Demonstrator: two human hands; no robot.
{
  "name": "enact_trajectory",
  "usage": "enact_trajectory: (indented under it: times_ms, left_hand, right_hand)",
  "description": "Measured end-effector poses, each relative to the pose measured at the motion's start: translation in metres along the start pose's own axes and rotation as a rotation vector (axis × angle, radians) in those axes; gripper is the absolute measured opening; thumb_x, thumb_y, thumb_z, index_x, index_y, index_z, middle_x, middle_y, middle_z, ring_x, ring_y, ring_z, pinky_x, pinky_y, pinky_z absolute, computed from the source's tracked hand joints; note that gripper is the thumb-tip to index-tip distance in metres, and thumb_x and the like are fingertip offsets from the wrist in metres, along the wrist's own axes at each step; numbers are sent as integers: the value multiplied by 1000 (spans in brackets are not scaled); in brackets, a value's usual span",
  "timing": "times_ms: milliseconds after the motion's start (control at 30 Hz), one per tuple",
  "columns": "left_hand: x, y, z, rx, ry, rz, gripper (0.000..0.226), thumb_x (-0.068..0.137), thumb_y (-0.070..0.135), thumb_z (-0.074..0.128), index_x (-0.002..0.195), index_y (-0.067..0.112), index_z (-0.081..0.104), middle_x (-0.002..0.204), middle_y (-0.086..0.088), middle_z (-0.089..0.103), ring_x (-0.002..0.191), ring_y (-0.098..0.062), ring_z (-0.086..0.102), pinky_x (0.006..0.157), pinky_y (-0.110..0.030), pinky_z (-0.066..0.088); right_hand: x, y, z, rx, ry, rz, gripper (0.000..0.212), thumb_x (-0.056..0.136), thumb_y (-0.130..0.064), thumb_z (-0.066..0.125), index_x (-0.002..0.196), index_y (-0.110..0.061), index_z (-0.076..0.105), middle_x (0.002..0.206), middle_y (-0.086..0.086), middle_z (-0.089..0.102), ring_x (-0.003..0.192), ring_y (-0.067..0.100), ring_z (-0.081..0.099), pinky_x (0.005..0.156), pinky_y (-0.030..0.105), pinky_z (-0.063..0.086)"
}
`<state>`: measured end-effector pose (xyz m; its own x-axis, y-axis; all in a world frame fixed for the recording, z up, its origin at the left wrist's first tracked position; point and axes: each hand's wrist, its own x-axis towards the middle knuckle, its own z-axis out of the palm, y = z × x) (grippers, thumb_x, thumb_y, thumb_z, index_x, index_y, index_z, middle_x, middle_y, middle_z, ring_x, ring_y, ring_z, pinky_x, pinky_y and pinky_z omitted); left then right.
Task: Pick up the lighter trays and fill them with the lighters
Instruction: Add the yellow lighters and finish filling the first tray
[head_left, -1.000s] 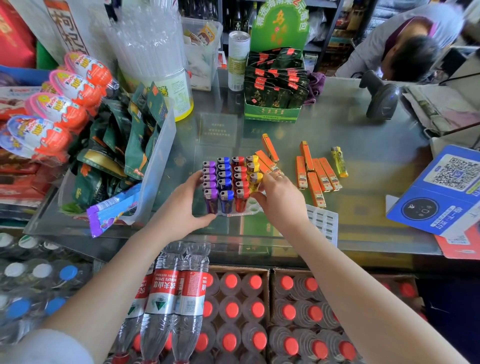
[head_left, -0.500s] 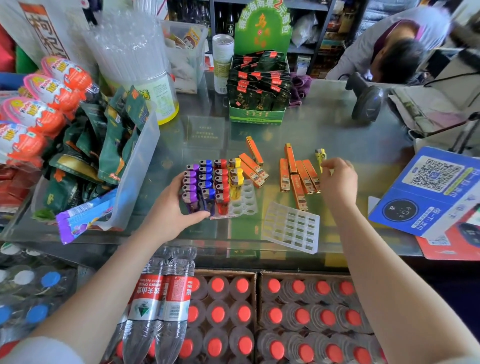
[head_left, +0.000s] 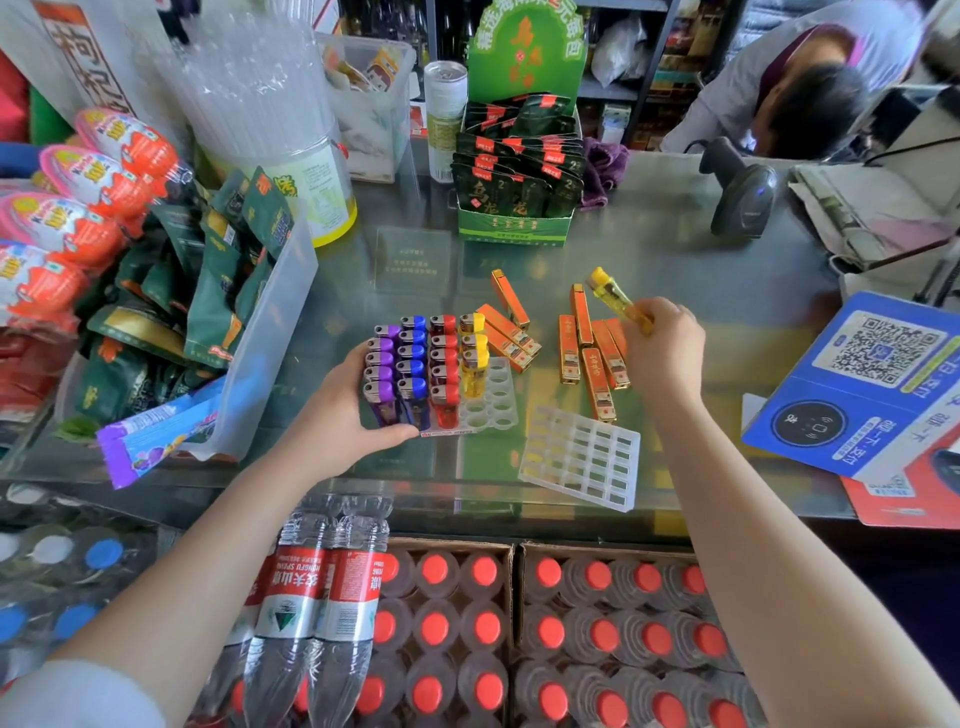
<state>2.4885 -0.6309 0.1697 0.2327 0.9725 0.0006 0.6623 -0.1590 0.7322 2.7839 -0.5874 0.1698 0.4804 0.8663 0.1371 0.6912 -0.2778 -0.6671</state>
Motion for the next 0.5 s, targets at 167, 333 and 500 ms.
enact_trajectory:
  times_ms: [167,333,500]
  left_hand:
    - [-1,-3,-6,53,-53,74,84,63,25,80,133,18,34,124,15,37,109,4,34,84,1,25]
    - [-8,-19,-12,117,-26,60,88,58,28,84,130,16,35,125,0,50,111,-9,45,89,-21,33]
    - [-24,-31,-20,122,19,56,86,59,27,82,130,20,34,116,10,47,103,-2,43,86,-19,33]
  right_hand:
    - [-55,-44,1,496,-305,-56,11,85,-10,60,96,-12,62,80,1,64,66,11,60,64,22,50]
    - [-89,-55,23,677,-488,-35,8,87,-6,57,86,-13,55,88,5,69,79,17,67,75,29,56]
    - [-103,-53,42,337,-412,-236,15,78,-13,70,77,-17,55,72,-3,58,64,8,51,60,10,40]
